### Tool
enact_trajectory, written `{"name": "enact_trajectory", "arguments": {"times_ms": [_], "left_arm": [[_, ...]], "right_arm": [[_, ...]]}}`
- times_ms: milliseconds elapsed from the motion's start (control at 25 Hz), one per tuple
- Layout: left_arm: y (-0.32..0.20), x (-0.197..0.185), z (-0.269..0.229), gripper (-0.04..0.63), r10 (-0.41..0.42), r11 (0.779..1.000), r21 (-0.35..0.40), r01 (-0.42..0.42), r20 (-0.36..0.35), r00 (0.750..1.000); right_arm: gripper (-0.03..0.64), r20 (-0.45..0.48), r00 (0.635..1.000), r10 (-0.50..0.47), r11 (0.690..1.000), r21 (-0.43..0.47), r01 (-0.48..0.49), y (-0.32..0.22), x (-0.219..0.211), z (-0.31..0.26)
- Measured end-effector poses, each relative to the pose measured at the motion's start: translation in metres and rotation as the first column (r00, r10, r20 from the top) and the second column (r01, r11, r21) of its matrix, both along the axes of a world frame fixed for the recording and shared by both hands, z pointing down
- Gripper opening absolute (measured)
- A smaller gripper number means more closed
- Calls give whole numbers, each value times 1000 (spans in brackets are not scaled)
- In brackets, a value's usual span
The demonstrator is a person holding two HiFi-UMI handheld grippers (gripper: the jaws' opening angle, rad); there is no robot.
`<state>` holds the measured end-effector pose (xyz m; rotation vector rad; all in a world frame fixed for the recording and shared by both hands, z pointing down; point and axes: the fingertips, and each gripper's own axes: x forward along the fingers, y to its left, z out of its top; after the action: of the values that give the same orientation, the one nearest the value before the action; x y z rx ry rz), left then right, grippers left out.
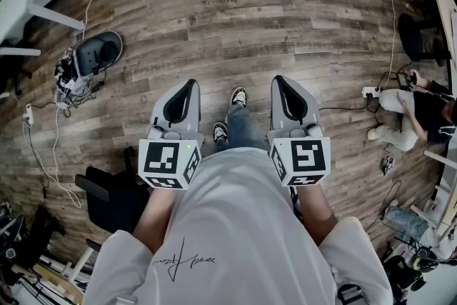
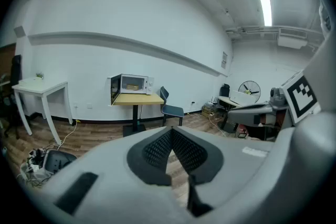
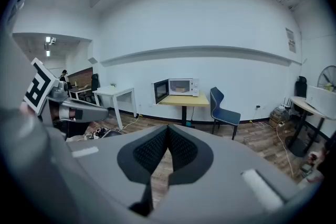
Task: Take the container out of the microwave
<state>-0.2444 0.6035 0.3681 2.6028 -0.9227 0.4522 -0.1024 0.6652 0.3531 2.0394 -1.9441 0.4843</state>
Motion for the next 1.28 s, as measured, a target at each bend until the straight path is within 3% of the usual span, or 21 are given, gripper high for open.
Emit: {"name": "enact_trajectory", "arguments": {"times_ms": [320, 560, 800, 960, 1080, 1280], "left_arm": [[51, -49, -8, -9, -5, 1000, 18, 6, -32, 999], [43, -53, -10, -8, -20, 1000, 21, 20, -30, 999], [-4, -27, -9, -8, -17, 999, 34, 18, -21, 1000], [-45, 3, -17, -8, -21, 999, 44, 22, -24, 999], [-83, 29, -24, -8, -20, 998, 52, 21, -24, 1000], [-142, 77, -27, -8, -13, 999, 44, 14, -27, 1000]], "right_arm": [[-2, 26, 999, -26, 1000, -16, 26, 50, -56, -1], [0, 70, 997, -39, 999, 28, 37, 32, -59, -5], [9, 56, 993, -103, 990, 105, 97, -22, -43, -15], [10, 130, 982, -139, 982, 143, 120, -62, -17, -22], [11, 193, 969, -153, 982, 140, 127, -96, 8, -25], [9, 217, 964, -155, 986, 102, 136, -153, 52, -21]]}}
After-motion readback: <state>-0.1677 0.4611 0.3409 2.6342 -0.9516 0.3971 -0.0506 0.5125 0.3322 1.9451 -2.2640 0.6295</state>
